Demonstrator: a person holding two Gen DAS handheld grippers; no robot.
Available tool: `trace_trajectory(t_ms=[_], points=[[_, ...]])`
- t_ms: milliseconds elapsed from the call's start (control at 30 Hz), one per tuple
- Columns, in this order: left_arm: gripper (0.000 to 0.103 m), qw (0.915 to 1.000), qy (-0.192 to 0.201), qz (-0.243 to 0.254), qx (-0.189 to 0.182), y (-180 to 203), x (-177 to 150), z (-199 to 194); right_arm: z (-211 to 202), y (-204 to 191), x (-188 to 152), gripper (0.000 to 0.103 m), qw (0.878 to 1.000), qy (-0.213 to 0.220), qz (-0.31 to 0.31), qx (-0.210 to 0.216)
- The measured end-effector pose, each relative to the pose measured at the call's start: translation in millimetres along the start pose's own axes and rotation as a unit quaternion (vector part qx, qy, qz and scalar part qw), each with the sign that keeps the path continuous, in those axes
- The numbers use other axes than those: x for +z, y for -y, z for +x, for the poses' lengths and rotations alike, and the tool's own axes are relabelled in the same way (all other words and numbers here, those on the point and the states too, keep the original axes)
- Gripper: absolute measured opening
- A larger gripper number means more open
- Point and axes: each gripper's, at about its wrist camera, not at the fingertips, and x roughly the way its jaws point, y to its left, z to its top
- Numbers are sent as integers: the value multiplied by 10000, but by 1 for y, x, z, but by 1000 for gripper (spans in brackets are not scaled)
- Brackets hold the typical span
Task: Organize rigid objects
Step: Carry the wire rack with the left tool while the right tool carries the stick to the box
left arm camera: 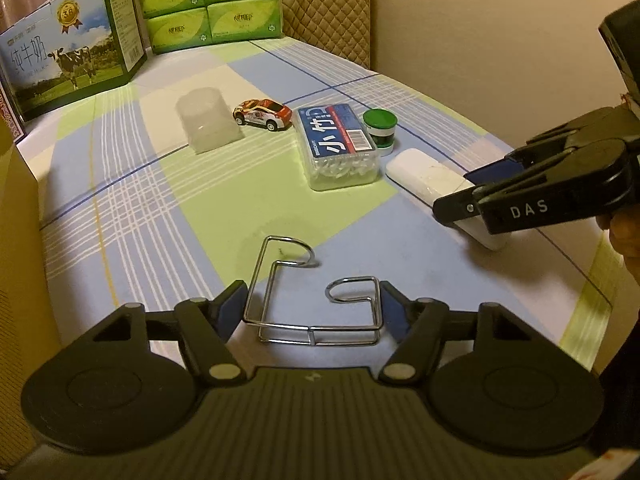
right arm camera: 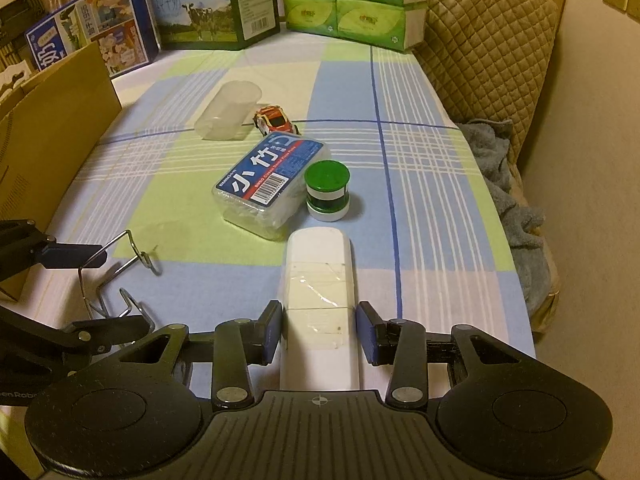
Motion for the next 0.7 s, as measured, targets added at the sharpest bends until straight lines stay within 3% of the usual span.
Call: trace_trajectory(t_ms=[700], points=[[65,9999,-68,116,81,7,-2,-1,4,-5,2,39,9998,74,-136,-136]])
